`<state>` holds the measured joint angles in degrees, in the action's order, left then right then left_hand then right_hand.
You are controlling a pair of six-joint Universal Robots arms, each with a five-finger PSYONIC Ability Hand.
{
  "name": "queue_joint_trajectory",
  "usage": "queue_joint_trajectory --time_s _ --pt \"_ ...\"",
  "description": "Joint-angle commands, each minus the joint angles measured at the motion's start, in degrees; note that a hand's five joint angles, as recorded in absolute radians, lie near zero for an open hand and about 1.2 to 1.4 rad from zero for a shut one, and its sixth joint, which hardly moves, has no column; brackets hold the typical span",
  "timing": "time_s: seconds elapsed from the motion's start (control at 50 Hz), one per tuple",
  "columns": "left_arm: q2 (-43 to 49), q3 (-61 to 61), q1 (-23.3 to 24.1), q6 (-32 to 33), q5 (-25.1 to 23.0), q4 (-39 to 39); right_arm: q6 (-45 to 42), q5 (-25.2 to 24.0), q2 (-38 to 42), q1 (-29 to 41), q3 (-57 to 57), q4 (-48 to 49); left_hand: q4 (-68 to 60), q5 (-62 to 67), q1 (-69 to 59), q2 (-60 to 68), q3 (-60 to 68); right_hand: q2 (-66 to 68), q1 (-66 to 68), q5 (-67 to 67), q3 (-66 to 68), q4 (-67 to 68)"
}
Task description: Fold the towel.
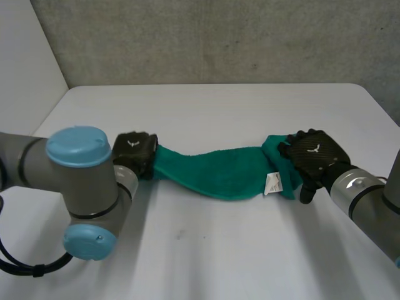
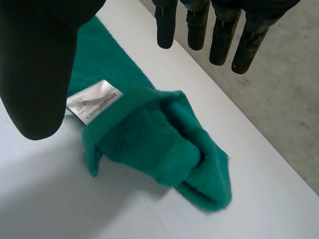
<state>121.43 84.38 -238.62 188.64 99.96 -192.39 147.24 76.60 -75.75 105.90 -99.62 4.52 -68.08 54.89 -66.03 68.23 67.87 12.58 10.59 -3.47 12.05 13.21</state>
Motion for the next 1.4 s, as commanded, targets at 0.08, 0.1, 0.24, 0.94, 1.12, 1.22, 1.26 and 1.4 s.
queue_joint_trajectory --time_s 0.08,0.1,0.24,0.94,1.12,1.22,1.26,1.4 --pt "-9.01 3.78 1.23 0.06 -0.47 0.00 -16.53 -8.58 9.30 -0.08 0.74 5.32 -11.92 15.11 -13.97 11.77 12.13 0.69 2.68 0.20 1.22 0.06" --pt "-9.28 3.86 1.23 -0.02 -0.38 0.00 -18.02 -8.40 10.09 -0.08 1.26 5.50 -11.92 15.11 -13.97 11.77 12.13 1.36 3.35 -0.47 1.89 0.74" --pt "-10.60 4.21 1.23 -0.37 -0.29 0.00 -26.56 -3.84 17.03 0.27 6.36 7.96 -11.92 15.11 -13.97 11.77 12.13 20.84 22.83 -19.95 21.37 20.22" --pt "-31.62 10.45 -5.28 0.33 -7.67 10.11 16.50 -12.27 -1.41 -18.63 22.36 -26.75 -11.92 15.11 -13.97 11.77 12.13 67.42 69.41 -66.53 67.95 66.79" --pt "-12.81 5.20 -8.44 5.68 -7.59 9.76 5.42 -7.97 7.89 -15.91 28.94 -30.80 -11.92 15.11 -13.97 11.77 12.13 67.42 69.41 -66.53 67.95 66.79" --pt "-6.91 -12.16 -9.14 12.45 -7.06 9.49 9.54 -3.76 10.71 -11.09 38.14 -23.89 -11.92 15.11 -13.97 11.77 12.13 67.42 69.41 -66.53 67.95 66.79" --pt "-7.08 -17.47 -9.14 12.90 -6.97 8.01 15.77 -0.16 10.71 -8.53 43.78 -12.41 -11.92 15.11 -13.97 11.77 12.13 67.42 69.41 -66.53 67.95 66.79" --pt "-13.56 -24.97 -10.46 12.55 -3.29 -14.27 30.28 9.35 0.11 -8.70 40.23 16.90 -11.92 15.11 -13.97 11.77 12.13 67.42 69.41 -66.53 67.95 66.79"
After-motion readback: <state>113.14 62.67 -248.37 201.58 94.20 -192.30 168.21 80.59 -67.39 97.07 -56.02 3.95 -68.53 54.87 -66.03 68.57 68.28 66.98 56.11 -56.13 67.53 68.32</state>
